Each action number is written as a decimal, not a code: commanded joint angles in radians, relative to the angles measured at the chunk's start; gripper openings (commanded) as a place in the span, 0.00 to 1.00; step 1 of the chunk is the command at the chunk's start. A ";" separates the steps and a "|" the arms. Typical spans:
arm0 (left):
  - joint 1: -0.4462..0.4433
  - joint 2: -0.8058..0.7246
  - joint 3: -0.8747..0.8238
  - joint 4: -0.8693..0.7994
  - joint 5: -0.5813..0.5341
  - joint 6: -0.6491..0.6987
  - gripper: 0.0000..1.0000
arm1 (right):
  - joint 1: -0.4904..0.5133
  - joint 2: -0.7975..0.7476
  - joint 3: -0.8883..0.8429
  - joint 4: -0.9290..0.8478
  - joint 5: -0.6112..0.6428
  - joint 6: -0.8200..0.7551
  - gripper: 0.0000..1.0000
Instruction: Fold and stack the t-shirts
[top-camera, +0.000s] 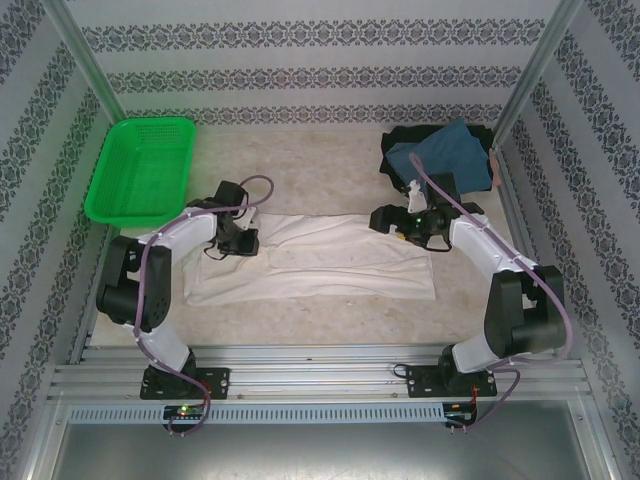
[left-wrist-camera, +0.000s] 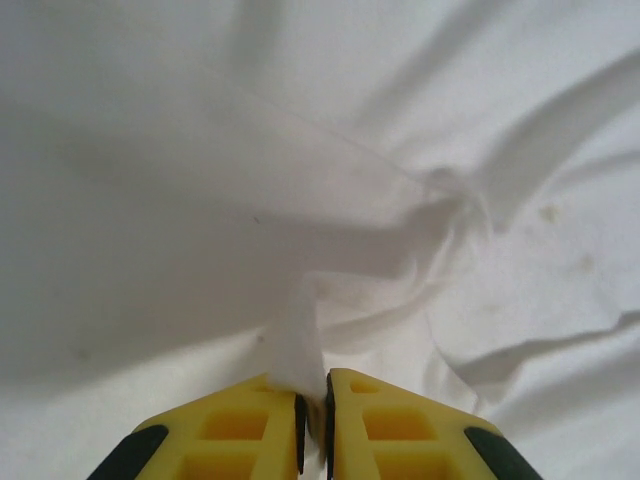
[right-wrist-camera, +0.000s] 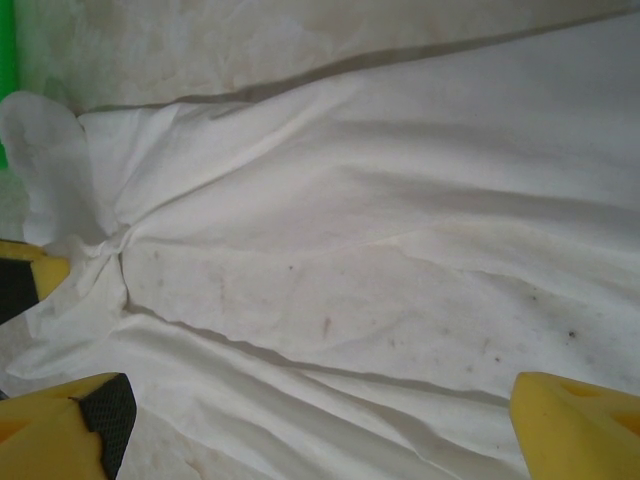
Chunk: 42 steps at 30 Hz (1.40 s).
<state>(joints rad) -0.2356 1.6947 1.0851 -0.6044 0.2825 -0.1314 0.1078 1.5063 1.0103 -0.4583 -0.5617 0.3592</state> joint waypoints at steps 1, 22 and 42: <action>-0.028 -0.056 -0.051 0.026 -0.015 -0.015 0.16 | 0.005 0.019 0.034 0.015 0.011 -0.023 0.96; -0.076 -0.458 -0.315 0.325 0.254 -0.256 0.63 | 0.006 0.087 0.086 -0.008 0.036 -0.024 0.97; -0.038 -0.057 -0.153 0.058 -0.464 -0.686 0.46 | 0.153 0.425 0.233 -0.157 0.387 0.149 0.69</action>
<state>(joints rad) -0.2893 1.5860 0.8734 -0.5171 -0.0589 -0.7937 0.2470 1.9331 1.2743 -0.5755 -0.2718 0.4545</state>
